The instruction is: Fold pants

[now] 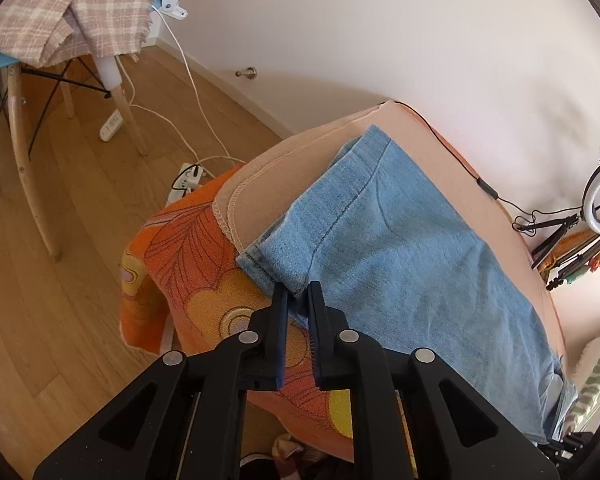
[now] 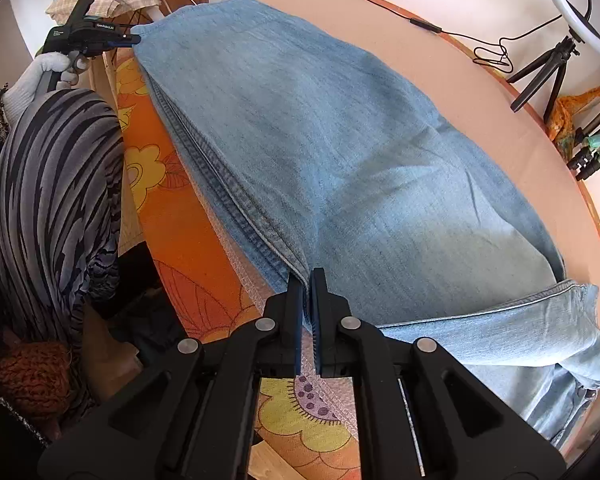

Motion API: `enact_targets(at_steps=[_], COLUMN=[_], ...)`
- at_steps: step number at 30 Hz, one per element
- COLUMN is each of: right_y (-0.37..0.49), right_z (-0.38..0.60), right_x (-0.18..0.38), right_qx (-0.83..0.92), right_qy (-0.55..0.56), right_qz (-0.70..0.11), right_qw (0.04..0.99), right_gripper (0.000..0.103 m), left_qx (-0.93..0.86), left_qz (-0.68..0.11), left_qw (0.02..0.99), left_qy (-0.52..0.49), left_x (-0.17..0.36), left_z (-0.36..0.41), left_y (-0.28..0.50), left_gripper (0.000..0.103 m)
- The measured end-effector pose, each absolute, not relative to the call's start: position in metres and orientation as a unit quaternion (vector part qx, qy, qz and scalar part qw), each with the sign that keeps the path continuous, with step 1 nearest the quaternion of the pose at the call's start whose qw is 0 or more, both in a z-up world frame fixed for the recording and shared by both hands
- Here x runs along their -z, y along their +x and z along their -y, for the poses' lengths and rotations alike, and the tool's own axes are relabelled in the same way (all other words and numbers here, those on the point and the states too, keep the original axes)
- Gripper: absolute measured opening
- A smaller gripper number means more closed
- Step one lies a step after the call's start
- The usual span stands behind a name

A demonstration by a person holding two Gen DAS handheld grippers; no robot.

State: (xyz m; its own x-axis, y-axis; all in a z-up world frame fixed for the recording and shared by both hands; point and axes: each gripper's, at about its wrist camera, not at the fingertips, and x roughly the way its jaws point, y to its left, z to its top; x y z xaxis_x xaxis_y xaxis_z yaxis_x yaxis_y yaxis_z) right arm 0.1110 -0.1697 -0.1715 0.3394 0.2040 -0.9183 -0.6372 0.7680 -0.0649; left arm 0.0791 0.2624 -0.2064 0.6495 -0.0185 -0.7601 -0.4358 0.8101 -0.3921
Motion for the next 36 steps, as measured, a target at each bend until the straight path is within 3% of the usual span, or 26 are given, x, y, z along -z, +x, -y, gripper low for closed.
enact_targets(at_steps=[10,13,15,20,25,28,36], right_y=[0.112,0.109,0.107,0.089,0.071,0.056,0.011], right_z=[0.189,0.192,0.196,0.217,0.264,0.299,0.39], right_x=[0.138,0.132,0.128,0.101,0.075,0.066,0.061], right_qx=[-0.237,-0.236,-0.243,-0.222,-0.144,-0.089,0.045], right_qy=[-0.122,-0.1,-0.074,-0.028,0.031,0.076,0.14], right_qz=[-0.477,-0.472,-0.473,-0.435,-0.405,-0.394,-0.373], right_qw=[0.838,0.843,0.844,0.872,0.902,0.911,0.916], right_gripper=[0.005,0.016,0.024,0.043,0.046,0.047,0.047], left_qx=[-0.086,-0.036,-0.004,0.093,0.196,0.258,0.359], left_qz=[-0.38,-0.38,-0.379,-0.395,-0.414,-0.428,-0.485], left_qw=[0.889,0.9,0.903,0.895,0.877,0.856,0.79], left_qy=[-0.241,-0.21,-0.203,-0.186,-0.148,-0.131,-0.108], left_x=[0.145,0.121,0.108,0.083,0.069,0.067,0.081], left_z=[-0.245,-0.217,-0.199,-0.139,-0.05,0.008,0.141], left_y=[0.088,0.109,0.124,0.163,0.194,0.208,0.243], left_gripper=[0.013,0.016,0.023,0.023,0.027,0.04,0.041])
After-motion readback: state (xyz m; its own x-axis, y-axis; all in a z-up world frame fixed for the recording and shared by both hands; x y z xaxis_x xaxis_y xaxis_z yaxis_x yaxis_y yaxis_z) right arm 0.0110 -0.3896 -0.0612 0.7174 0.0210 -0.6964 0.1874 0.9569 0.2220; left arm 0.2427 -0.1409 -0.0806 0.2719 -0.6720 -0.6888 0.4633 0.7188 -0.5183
